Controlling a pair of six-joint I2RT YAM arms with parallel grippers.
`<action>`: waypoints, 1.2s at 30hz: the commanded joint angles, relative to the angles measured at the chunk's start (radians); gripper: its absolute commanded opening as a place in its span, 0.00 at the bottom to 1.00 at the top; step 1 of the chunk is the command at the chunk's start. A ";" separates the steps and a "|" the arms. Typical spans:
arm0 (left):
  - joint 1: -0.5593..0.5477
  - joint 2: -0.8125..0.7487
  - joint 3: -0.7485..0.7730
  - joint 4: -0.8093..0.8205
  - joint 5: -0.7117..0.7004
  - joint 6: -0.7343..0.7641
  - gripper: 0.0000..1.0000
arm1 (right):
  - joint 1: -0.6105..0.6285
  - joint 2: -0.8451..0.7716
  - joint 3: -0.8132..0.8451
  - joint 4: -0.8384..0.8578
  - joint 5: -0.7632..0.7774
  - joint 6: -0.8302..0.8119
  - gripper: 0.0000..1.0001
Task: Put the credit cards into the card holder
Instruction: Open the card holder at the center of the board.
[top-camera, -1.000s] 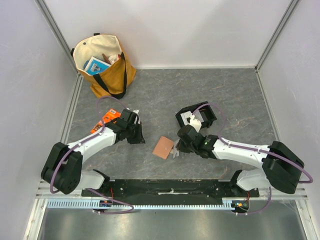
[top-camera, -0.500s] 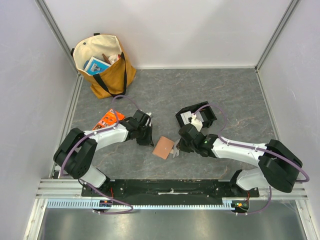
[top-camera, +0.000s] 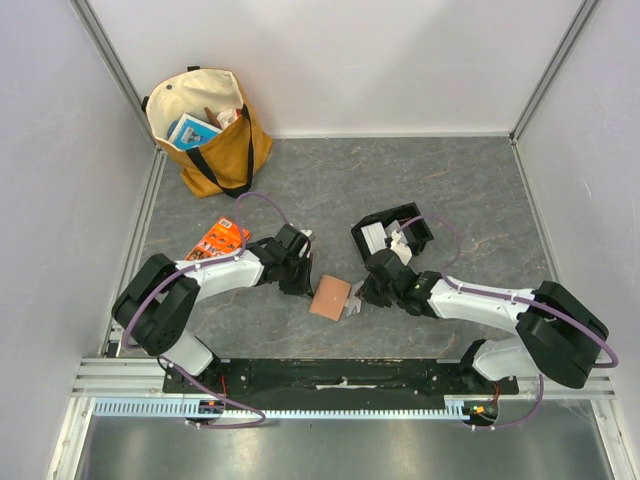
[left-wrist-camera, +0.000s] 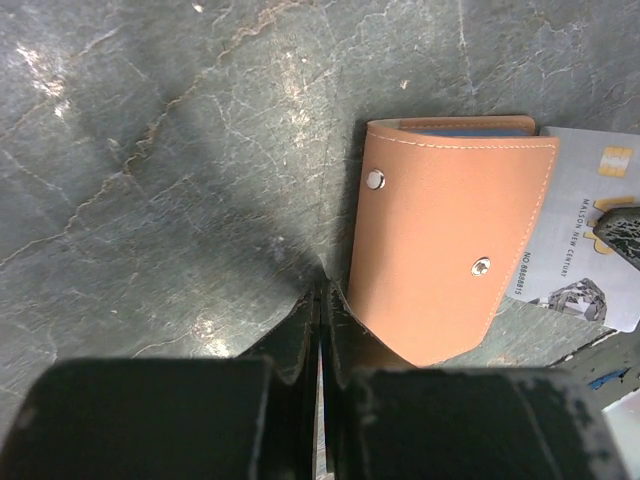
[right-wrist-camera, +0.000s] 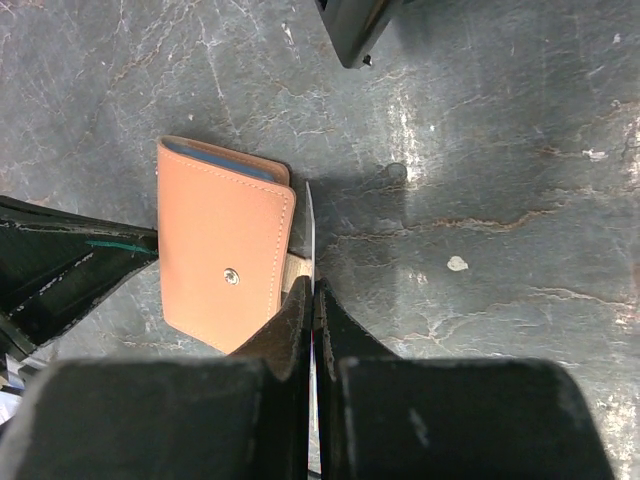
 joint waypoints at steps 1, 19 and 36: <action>-0.004 -0.013 0.025 -0.009 -0.038 -0.025 0.02 | -0.005 -0.030 -0.021 0.040 -0.006 0.022 0.00; -0.024 0.001 0.051 0.000 0.002 0.002 0.02 | 0.005 -0.002 0.073 0.229 -0.170 -0.081 0.00; 0.010 -0.025 -0.040 0.040 -0.055 -0.108 0.02 | 0.108 0.211 0.246 0.179 -0.180 -0.183 0.00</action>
